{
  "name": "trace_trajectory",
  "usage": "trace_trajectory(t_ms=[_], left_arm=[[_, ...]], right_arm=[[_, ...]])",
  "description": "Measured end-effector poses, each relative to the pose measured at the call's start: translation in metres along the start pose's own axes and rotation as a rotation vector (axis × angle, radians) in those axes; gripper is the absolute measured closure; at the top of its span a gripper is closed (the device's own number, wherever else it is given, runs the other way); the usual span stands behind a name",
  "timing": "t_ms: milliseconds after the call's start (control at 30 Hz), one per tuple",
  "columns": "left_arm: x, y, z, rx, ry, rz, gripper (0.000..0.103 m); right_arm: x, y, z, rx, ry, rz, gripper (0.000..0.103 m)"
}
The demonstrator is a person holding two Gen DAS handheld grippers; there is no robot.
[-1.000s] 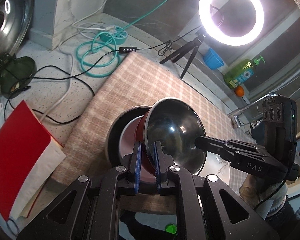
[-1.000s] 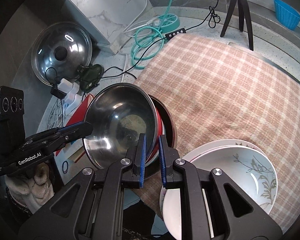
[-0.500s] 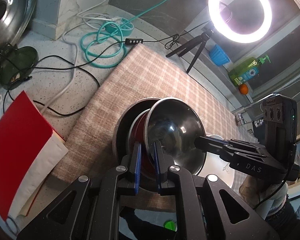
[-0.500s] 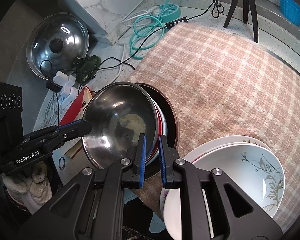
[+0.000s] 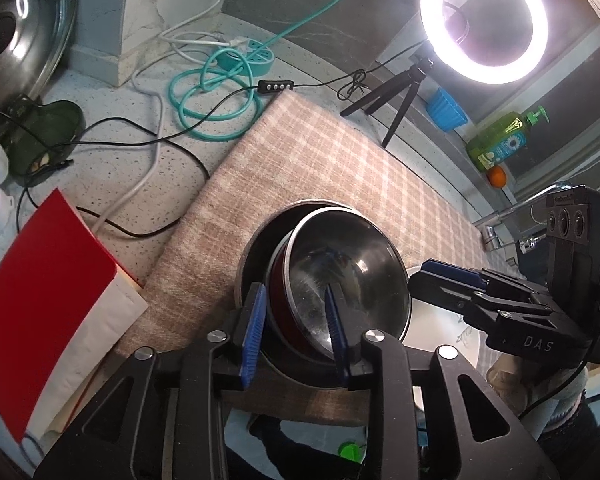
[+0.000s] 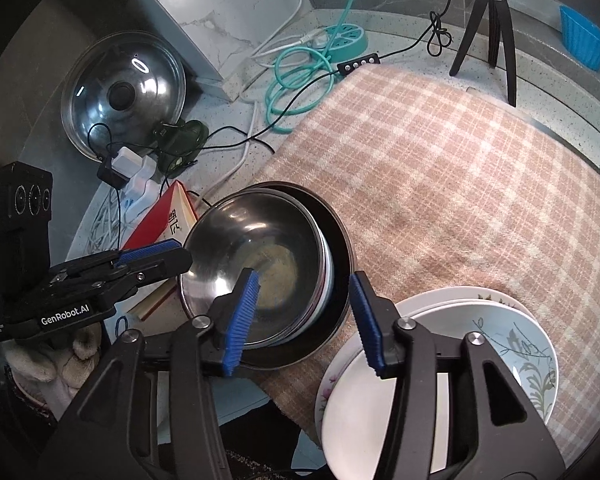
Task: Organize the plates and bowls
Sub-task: 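Lower the red-sided bowl into the large steel bowl, then close both grippers on the rim of the nested bowl stack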
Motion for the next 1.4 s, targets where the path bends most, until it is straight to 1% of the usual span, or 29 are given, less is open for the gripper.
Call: trace_trajectory(t_ms=[67, 167, 267, 333, 433, 600, 733, 933, 1033, 1100, 1133, 1167, 1267, 1400], left_arm=[[-0.001, 0.000, -0.001, 0.000, -0.004, -0.003, 0.074], [-0.001, -0.001, -0.001, -0.006, -0.004, 0.000, 0.073], [-0.002, -0.003, -0.002, -0.015, -0.005, 0.008, 0.062], [-0.002, -0.006, -0.003, -0.021, -0.004, 0.016, 0.060], [-0.002, -0.008, -0.005, -0.033, -0.005, 0.026, 0.059], [-0.001, -0.009, -0.010, -0.030, -0.027, 0.028, 0.057], [0.001, -0.008, -0.019, -0.030, -0.058, 0.032, 0.057], [0.005, -0.004, -0.034, -0.049, -0.088, 0.022, 0.057], [0.008, 0.002, -0.039, -0.052, -0.100, 0.009, 0.057], [0.009, 0.004, -0.040, -0.049, -0.101, 0.003, 0.057], [0.011, 0.006, -0.040, -0.046, -0.100, -0.003, 0.058], [0.011, 0.008, -0.039, -0.044, -0.099, -0.007, 0.059], [0.013, 0.011, -0.038, -0.036, -0.096, -0.014, 0.061], [0.014, 0.014, -0.036, -0.033, -0.085, -0.022, 0.065]], right_arm=[[-0.001, -0.002, 0.002, -0.001, 0.006, 0.006, 0.047], [-0.001, -0.004, 0.004, -0.003, 0.018, 0.015, 0.046], [0.000, -0.007, 0.006, -0.006, 0.024, 0.020, 0.045], [0.000, -0.010, 0.006, -0.002, 0.022, 0.027, 0.044], [0.000, -0.015, 0.006, -0.004, 0.020, 0.046, 0.032], [0.000, -0.023, 0.007, 0.000, 0.024, 0.067, 0.032], [0.002, -0.031, 0.017, -0.005, 0.065, 0.094, 0.032], [0.005, -0.033, 0.037, 0.005, 0.117, 0.101, 0.032], [0.007, -0.030, 0.045, -0.005, 0.142, 0.092, 0.032], [0.008, -0.027, 0.050, -0.009, 0.154, 0.083, 0.034], [0.009, -0.024, 0.051, -0.012, 0.156, 0.074, 0.038], [0.010, -0.022, 0.052, -0.012, 0.156, 0.066, 0.043], [0.014, -0.013, 0.053, -0.025, 0.165, 0.039, 0.052], [0.016, -0.005, 0.050, -0.034, 0.163, 0.018, 0.059]])
Point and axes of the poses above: each gripper's, at about its wrist camera, not at the fingertips, and y roughly the way its jaws point, z to its right, x to its underside, the point moved 7 cm from there along y, roughly the way its jaws point, and after that the axes turned 12 degrees about -x, right-handed, at the moved point
